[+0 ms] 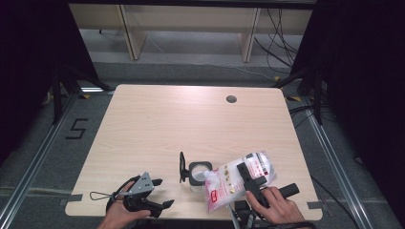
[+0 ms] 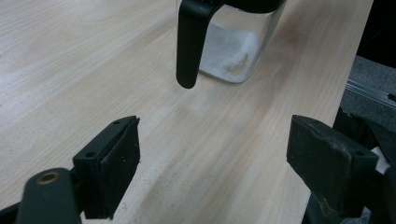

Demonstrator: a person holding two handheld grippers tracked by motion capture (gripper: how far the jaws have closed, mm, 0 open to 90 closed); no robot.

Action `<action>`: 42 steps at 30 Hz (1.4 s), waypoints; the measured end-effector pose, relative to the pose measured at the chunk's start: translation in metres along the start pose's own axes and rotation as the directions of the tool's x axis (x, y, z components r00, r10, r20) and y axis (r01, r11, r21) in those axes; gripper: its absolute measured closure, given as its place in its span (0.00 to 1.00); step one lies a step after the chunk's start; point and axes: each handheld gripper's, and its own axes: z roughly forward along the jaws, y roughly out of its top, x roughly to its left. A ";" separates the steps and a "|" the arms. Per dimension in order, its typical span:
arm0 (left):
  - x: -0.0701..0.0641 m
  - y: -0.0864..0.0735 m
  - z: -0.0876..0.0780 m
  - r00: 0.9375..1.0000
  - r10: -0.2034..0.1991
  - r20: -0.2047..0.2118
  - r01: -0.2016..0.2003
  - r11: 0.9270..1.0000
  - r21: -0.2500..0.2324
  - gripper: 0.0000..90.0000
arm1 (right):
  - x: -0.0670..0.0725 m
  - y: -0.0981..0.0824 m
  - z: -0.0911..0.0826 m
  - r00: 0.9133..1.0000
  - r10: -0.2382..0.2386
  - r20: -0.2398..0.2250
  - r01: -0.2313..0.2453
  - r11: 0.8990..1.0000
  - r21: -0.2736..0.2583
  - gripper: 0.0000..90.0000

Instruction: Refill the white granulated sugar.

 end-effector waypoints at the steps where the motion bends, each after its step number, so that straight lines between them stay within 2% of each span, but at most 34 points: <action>1: 0.000 0.000 0.000 1.000 -0.001 0.000 0.001 1.000 0.000 0.19 | 0.000 0.000 0.000 1.000 0.000 0.000 0.000 1.000 -0.001 0.54; 6: -0.001 0.000 0.001 1.000 -0.008 0.004 0.008 1.000 -0.004 0.19 | -0.001 0.000 0.000 1.000 -0.005 0.000 0.005 1.000 -0.001 0.54; 9: 0.001 0.000 0.000 1.000 0.016 0.006 -0.016 1.000 -0.002 0.19 | 0.000 0.000 0.000 1.000 0.005 0.003 -0.005 1.000 -0.006 0.54; 10: 0.001 0.000 0.000 1.000 0.023 0.006 -0.023 1.000 -0.003 0.19 | 0.000 0.000 0.000 1.000 0.014 -0.001 -0.014 1.000 -0.002 0.54; 11: 0.001 0.000 0.000 1.000 0.023 0.007 -0.023 1.000 -0.003 0.19 | 0.003 0.000 -0.001 0.999 0.050 -0.003 -0.050 0.999 0.014 0.54; 12: -0.001 0.000 0.001 1.000 -0.007 0.004 0.007 1.000 -0.002 0.19 | 0.001 0.000 0.000 1.000 0.022 -0.001 -0.022 1.000 0.001 0.54; 13: -0.001 0.000 0.001 1.000 -0.007 0.004 0.007 1.000 -0.002 0.19 | 0.001 0.000 0.000 1.000 0.015 0.001 -0.015 1.000 -0.001 0.54; 14: 0.000 0.000 0.000 1.000 -0.006 0.004 0.006 1.000 -0.002 0.19 | -0.002 0.000 0.000 1.000 -0.016 0.004 0.016 1.000 -0.005 0.54; 16: 0.000 0.000 0.000 1.000 -0.008 0.003 0.008 1.000 0.001 0.19 | 0.000 -0.001 0.000 1.000 0.001 0.004 -0.001 1.000 0.000 0.54; 38: 0.000 0.000 0.000 1.000 -0.005 -0.001 0.005 1.000 0.002 0.19 | -0.002 0.000 -0.002 1.000 -0.015 0.007 0.015 1.000 0.006 0.54; 39: 0.000 0.000 0.000 1.000 -0.003 -0.001 0.003 1.000 0.003 0.19 | 0.001 0.000 -0.003 1.000 0.018 0.002 -0.018 1.000 0.016 0.54; 40: 0.000 0.000 0.000 1.000 -0.003 -0.001 0.003 1.000 0.004 0.19 | 0.000 0.000 -0.003 1.000 0.018 0.003 -0.018 1.000 0.017 0.54; 41: 0.000 0.000 0.000 1.000 -0.003 -0.001 0.003 1.000 0.004 0.19 | 0.000 0.000 -0.003 1.000 0.018 0.003 -0.018 1.000 0.017 0.54; 42: 0.000 0.000 0.000 1.000 -0.003 -0.001 0.003 1.000 0.003 0.19 | -0.001 0.001 -0.003 1.000 -0.008 0.002 0.008 1.000 0.016 0.54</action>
